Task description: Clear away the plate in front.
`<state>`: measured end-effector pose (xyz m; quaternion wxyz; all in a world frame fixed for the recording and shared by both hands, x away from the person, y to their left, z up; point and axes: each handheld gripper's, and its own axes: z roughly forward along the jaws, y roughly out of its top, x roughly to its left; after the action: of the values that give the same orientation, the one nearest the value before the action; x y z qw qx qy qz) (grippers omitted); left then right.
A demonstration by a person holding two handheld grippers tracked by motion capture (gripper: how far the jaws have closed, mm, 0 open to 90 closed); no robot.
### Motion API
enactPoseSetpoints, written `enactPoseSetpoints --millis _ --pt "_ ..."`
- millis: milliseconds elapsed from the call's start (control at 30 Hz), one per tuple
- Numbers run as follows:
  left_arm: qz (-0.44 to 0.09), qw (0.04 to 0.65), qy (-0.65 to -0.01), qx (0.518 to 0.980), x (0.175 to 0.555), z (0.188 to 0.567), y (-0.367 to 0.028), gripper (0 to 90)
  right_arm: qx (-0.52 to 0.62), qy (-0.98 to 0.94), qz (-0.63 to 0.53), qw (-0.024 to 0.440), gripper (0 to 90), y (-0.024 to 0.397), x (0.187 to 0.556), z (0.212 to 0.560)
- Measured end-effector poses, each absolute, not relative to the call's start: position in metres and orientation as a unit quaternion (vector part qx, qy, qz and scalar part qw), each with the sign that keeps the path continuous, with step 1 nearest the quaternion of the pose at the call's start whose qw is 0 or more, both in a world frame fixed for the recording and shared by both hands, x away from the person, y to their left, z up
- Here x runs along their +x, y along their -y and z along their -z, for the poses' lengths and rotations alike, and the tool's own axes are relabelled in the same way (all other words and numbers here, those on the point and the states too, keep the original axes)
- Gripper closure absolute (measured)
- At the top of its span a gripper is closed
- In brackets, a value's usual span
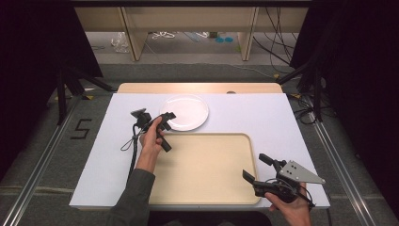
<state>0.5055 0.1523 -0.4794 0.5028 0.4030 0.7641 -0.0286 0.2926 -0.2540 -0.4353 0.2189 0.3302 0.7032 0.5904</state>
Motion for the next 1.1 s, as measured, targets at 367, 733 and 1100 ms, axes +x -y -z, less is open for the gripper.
enactPoseSetpoints --millis 367,733,1100 --pt "0.023 0.495 -0.775 0.392 0.51 0.485 -0.153 20.8 0.335 -0.701 -0.593 0.211 17.2 0.255 0.292 0.435" --pt "0.044 0.494 -0.79 0.361 0.517 0.492 -0.151 25.6 0.337 -0.701 -0.592 0.21 17.9 0.255 0.291 0.434" --pt "0.055 0.501 -0.792 0.344 0.521 0.5 -0.149 34.7 0.336 -0.703 -0.59 0.209 18.2 0.255 0.29 0.433"
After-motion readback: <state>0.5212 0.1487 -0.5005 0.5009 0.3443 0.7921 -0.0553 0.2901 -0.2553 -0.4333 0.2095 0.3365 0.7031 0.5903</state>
